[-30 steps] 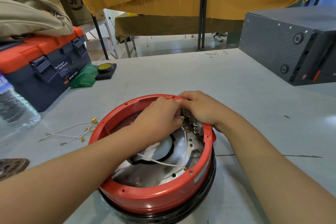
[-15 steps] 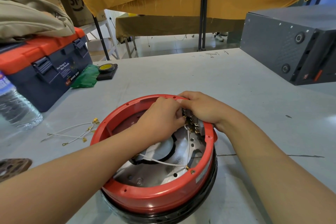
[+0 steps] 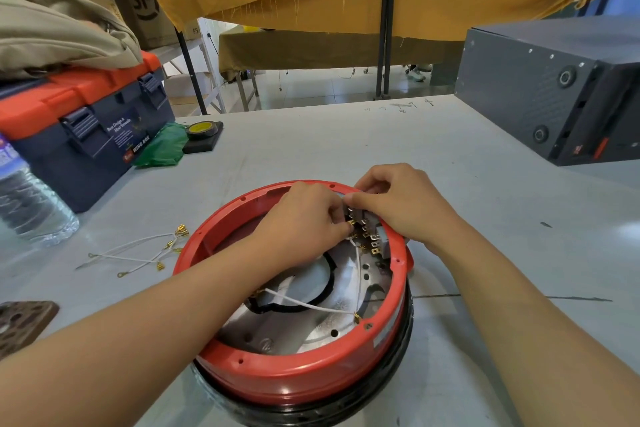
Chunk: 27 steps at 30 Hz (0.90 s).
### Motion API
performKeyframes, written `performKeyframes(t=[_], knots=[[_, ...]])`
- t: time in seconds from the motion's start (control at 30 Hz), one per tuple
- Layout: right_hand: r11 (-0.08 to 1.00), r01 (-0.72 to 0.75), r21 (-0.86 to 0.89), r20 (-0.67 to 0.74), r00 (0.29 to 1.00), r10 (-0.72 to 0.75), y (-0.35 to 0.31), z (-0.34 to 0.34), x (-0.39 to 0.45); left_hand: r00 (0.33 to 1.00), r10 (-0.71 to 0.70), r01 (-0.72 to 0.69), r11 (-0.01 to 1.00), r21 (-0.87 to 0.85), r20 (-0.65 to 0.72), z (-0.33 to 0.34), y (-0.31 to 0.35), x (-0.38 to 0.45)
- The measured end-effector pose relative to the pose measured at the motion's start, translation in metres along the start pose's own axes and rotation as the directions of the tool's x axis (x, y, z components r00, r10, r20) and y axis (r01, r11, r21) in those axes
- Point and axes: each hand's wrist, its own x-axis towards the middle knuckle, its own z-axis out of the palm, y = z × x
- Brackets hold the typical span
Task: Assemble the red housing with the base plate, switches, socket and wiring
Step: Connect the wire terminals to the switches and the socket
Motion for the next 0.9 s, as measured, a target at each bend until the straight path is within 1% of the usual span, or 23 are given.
performKeyframes(t=[0.13, 0.23, 0.33, 0.43, 0.5, 0.63, 0.77, 0.9], knots=[[1.000, -0.007, 0.023, -0.006, 1.000, 0.008, 0.000, 0.000, -0.001, 0.998, -0.029, 0.035, 0.994, -0.101, 0.059, -0.010, -0.004, 0.001], [1.000, -0.010, 0.027, 0.002, 1.000, 0.010, 0.000, -0.001, -0.001, 0.992, -0.059, 0.073, 0.990, -0.121, 0.115, -0.015, -0.005, 0.001], [1.000, -0.010, 0.015, 0.001, 1.000, 0.010, 0.000, -0.001, -0.001, 0.984, -0.131, 0.151, 0.973, -0.175, 0.123, -0.015, -0.006, 0.003], [1.000, -0.014, 0.019, 0.004, 1.000, 0.014, 0.000, -0.001, 0.000, 0.949, -0.246, 0.301, 0.895, -0.329, 0.198, -0.017, -0.008, 0.005], [1.000, -0.017, 0.023, 0.007, 1.000, 0.017, 0.000, 0.000, 0.000, 0.930, -0.283, 0.359, 0.837, -0.413, 0.235, -0.019, -0.009, 0.005], [1.000, -0.019, 0.022, 0.008, 1.000, 0.019, 0.000, 0.000, 0.000, 0.928, -0.270, 0.359, 0.831, -0.425, 0.256, -0.019, -0.010, 0.004], [0.999, -0.024, 0.035, 0.006, 1.000, 0.024, 0.001, 0.000, 0.000, 0.927, -0.273, 0.366, 0.804, -0.469, 0.256, -0.017, -0.010, 0.004], [0.999, -0.027, 0.031, 0.013, 1.000, 0.026, 0.001, 0.000, 0.000, 0.937, -0.247, 0.335, 0.832, -0.442, 0.246, -0.017, -0.012, 0.004]])
